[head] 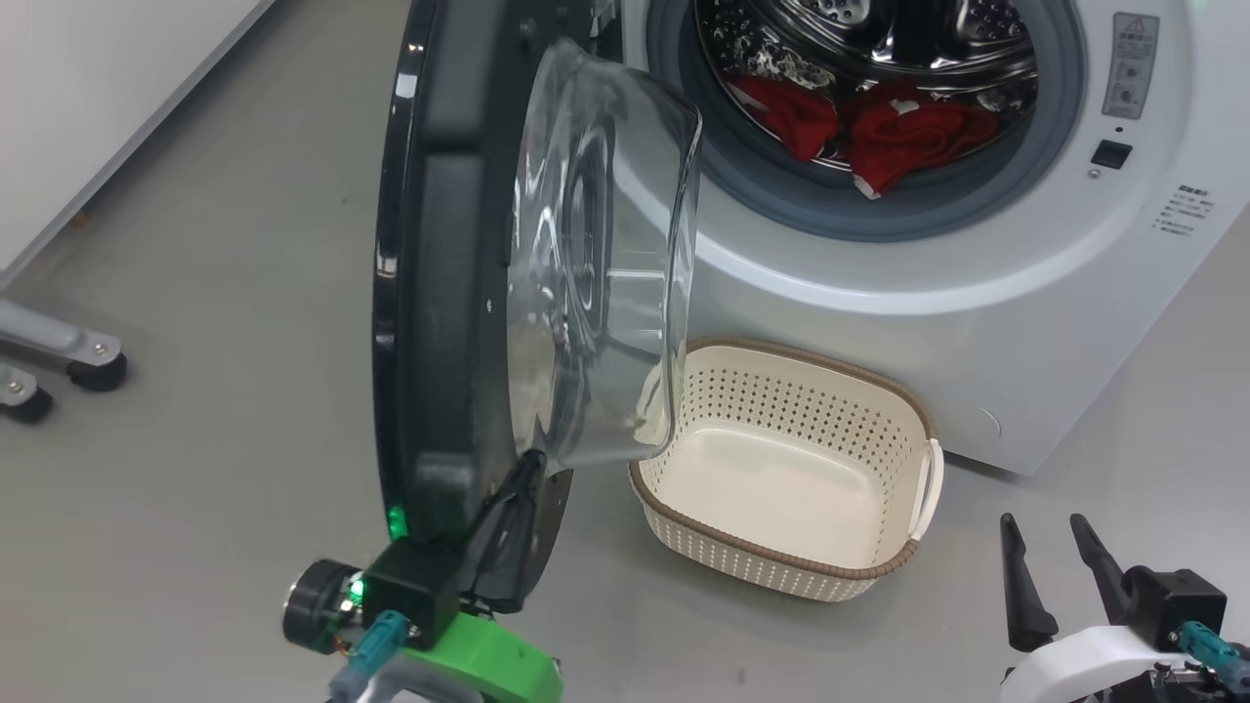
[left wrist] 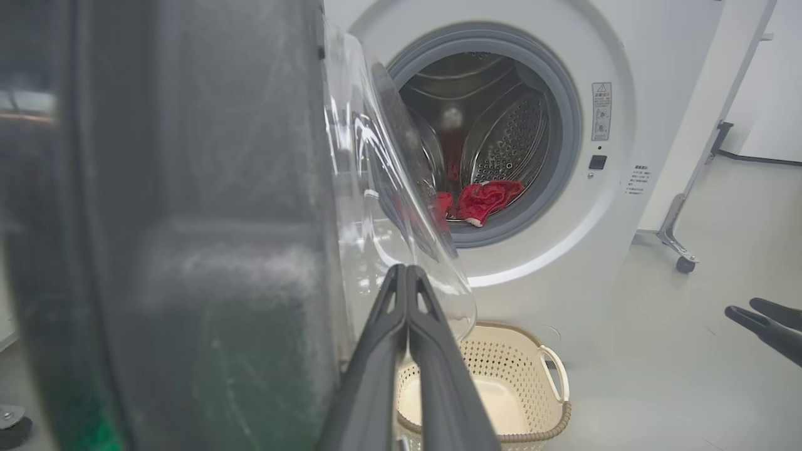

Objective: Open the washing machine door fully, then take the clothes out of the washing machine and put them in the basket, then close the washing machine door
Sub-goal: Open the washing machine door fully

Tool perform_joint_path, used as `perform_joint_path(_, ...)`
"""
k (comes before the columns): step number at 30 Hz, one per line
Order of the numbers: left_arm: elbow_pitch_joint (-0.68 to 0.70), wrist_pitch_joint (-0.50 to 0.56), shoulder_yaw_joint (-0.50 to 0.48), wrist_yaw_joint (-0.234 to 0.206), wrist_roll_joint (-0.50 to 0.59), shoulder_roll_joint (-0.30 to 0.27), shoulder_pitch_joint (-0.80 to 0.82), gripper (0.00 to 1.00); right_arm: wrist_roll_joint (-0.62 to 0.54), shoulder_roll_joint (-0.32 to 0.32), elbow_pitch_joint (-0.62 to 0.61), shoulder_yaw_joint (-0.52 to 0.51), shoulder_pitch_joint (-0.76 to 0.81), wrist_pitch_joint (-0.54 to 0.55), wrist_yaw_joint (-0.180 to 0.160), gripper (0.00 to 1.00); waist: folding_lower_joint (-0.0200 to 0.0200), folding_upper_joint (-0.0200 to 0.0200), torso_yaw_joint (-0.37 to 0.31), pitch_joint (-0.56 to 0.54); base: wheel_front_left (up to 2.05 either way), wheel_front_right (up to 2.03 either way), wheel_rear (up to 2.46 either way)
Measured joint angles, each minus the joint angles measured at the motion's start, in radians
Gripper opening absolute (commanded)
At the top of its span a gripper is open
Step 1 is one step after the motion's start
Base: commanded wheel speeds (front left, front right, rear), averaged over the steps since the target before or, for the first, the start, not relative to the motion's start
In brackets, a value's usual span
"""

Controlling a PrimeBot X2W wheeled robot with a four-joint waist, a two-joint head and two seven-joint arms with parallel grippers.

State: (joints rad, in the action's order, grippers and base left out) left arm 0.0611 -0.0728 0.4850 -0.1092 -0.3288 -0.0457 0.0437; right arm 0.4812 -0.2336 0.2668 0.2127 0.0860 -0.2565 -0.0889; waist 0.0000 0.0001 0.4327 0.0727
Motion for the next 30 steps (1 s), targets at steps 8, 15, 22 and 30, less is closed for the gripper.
perform_joint_path(8, -0.015, -0.012, -0.102, -0.002, 0.011, -0.01, -0.007, 0.0, -0.011, 0.003, -0.003, 0.02, -0.001, 0.0, 0.01, 1.0, 0.0, 0.0, 0.014, -0.006, 0.0, 0.0, 0.0)
perform_joint_path(15, -0.036, -0.026, -0.198, -0.005, 0.014, -0.017, -0.007, 0.0, -0.038, 0.001, -0.043, 0.031, -0.013, 0.0, 0.016, 1.0, 0.0, 0.0, 0.011, -0.003, 0.0, 0.0, 0.0)
perform_joint_path(22, -0.055, -0.036, -0.292, -0.005, 0.015, -0.016, -0.007, 0.0, -0.054, -0.004, -0.084, 0.048, -0.034, 0.0, 0.017, 1.0, 0.0, 0.0, -0.006, 0.007, 0.0, 0.0, 0.0)
perform_joint_path(30, -0.088, -0.053, -0.383, -0.005, 0.024, -0.012, -0.002, 0.0, -0.063, -0.003, -0.13, 0.061, -0.047, 0.0, 0.017, 1.0, 0.0, 0.0, -0.032, 0.014, 0.0, 0.0, 0.0)
